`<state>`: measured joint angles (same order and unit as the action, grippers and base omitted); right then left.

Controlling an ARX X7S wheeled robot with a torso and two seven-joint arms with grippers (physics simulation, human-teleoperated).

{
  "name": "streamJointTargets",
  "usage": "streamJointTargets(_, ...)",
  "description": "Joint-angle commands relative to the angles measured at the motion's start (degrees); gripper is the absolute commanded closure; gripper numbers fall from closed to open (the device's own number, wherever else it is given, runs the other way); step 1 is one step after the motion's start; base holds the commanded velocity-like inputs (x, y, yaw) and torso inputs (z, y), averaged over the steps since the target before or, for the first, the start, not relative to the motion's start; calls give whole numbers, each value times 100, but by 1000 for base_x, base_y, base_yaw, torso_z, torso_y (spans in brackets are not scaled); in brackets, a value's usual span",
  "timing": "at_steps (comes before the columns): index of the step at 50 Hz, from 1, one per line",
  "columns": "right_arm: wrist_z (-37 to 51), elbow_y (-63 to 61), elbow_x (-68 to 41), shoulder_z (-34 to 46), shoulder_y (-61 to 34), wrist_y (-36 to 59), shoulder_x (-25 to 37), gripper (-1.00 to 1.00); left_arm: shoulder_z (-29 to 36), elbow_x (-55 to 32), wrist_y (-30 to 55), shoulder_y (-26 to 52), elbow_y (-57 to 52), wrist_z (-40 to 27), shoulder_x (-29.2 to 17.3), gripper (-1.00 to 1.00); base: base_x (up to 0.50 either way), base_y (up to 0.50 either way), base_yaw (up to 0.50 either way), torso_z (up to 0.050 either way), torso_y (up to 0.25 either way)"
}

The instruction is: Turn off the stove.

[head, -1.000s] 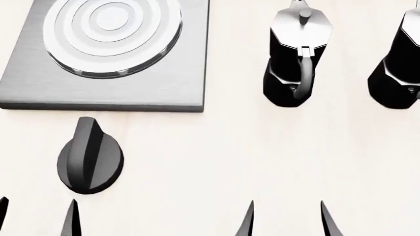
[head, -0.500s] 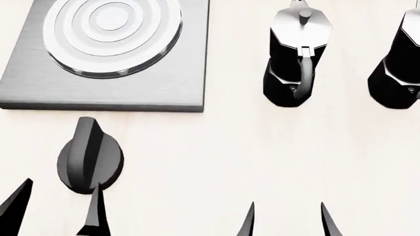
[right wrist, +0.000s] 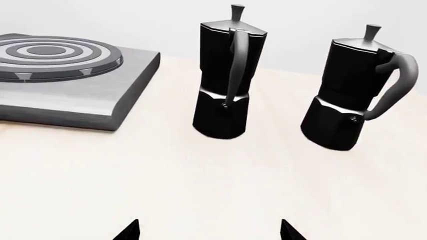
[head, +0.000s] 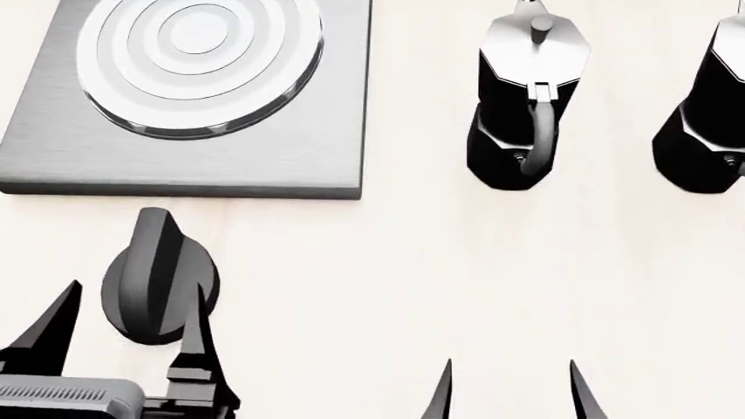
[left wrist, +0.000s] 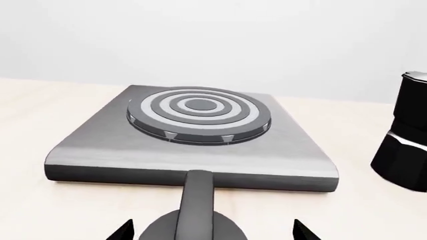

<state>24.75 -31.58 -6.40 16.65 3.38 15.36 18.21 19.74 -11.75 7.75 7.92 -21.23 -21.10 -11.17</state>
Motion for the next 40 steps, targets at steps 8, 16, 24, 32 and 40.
streamJointTargets(8,25,-5,-39,21,-17,9,26,-100,-26,14,-110,435,539,-136,154,-100,0,0,0,0,0)
streamJointTargets(16,33,-7,-55,36,-16,7,36,-100,-24,49,-200,553,771,-199,191,-100,0,0,0,0,0)
streamJointTargets(24,38,-8,-74,52,-31,19,44,-100,-15,90,-307,682,1089,-230,205,-100,0,0,0,0,0)
streamJointTargets(32,47,-9,-89,67,-45,32,52,-100,-40,41,-295,761,1145,-265,185,-100,0,0,0,0,0)
streamJointTargets(40,60,6,-96,73,-46,15,64,-100,-54,-6,-326,768,1168,-290,153,-100,0,0,0,0,0)
